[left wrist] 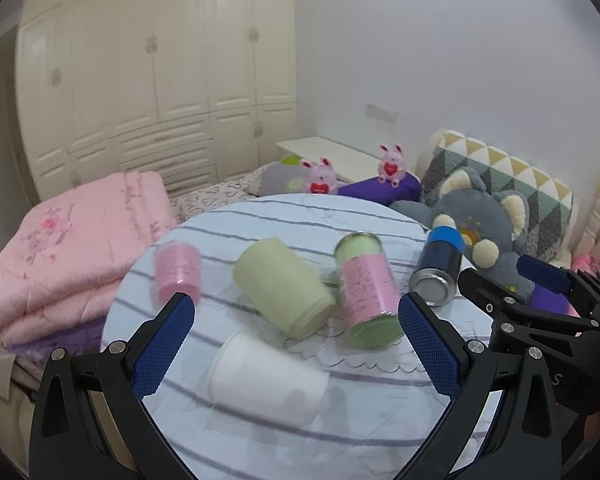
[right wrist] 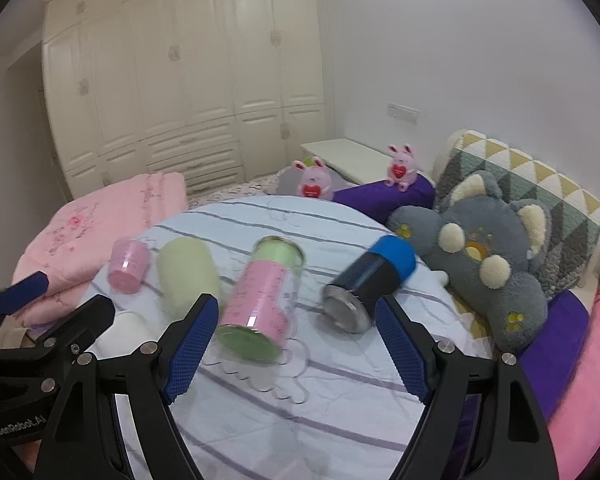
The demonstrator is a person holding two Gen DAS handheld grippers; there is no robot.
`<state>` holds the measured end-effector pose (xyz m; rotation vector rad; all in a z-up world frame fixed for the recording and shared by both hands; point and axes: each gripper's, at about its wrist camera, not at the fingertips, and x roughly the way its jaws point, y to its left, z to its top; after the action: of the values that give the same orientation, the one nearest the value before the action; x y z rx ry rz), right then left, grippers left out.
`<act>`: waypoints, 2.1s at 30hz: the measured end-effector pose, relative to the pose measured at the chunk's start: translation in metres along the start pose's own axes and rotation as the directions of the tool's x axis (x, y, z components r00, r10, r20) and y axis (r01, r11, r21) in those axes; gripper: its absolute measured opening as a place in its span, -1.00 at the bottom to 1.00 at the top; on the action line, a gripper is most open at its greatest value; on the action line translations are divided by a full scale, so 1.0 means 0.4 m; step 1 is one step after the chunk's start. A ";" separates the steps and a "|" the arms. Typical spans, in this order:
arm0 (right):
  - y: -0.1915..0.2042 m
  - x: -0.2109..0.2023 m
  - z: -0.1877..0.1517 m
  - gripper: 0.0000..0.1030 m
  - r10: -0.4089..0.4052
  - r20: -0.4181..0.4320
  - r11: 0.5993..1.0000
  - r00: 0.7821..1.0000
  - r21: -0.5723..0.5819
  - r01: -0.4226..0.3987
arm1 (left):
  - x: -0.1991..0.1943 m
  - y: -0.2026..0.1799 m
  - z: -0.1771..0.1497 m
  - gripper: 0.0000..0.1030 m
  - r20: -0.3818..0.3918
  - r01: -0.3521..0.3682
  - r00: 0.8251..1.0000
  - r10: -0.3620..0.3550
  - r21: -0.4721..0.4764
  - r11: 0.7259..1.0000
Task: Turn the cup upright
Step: 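Move the right tool to the lying blue-and-black cup and grasp its body, then lift the blue-and-black cup with the right tool and rotate it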
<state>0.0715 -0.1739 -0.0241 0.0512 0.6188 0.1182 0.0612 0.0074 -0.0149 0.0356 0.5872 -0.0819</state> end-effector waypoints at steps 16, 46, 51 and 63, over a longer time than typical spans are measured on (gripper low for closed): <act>-0.278 0.084 0.025 0.59 -0.172 -0.064 0.981 0.983 0.080 0.177 | 0.234 -0.300 0.075 1.00 -0.211 0.112 0.975 -0.068 0.205 0.972; -0.489 0.313 -0.027 0.59 -0.104 -0.235 0.977 0.966 0.159 0.144 | 0.587 -0.499 0.037 0.41 -0.587 0.248 0.809 -0.004 0.336 0.909; -0.464 0.310 -0.019 0.59 -0.099 -0.221 0.981 0.970 0.139 0.132 | 0.562 -0.497 0.050 0.40 -0.546 0.221 0.838 0.009 0.353 0.909; -0.442 0.204 0.009 0.59 -0.083 -0.158 0.981 0.984 0.159 0.109 | 0.418 -0.467 0.094 0.33 -0.481 0.202 0.876 -0.021 0.326 0.923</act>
<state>0.1562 -0.3390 -0.0829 0.1758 0.7805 -0.0245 0.2045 -0.1921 -0.0782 0.3980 1.0587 -0.3057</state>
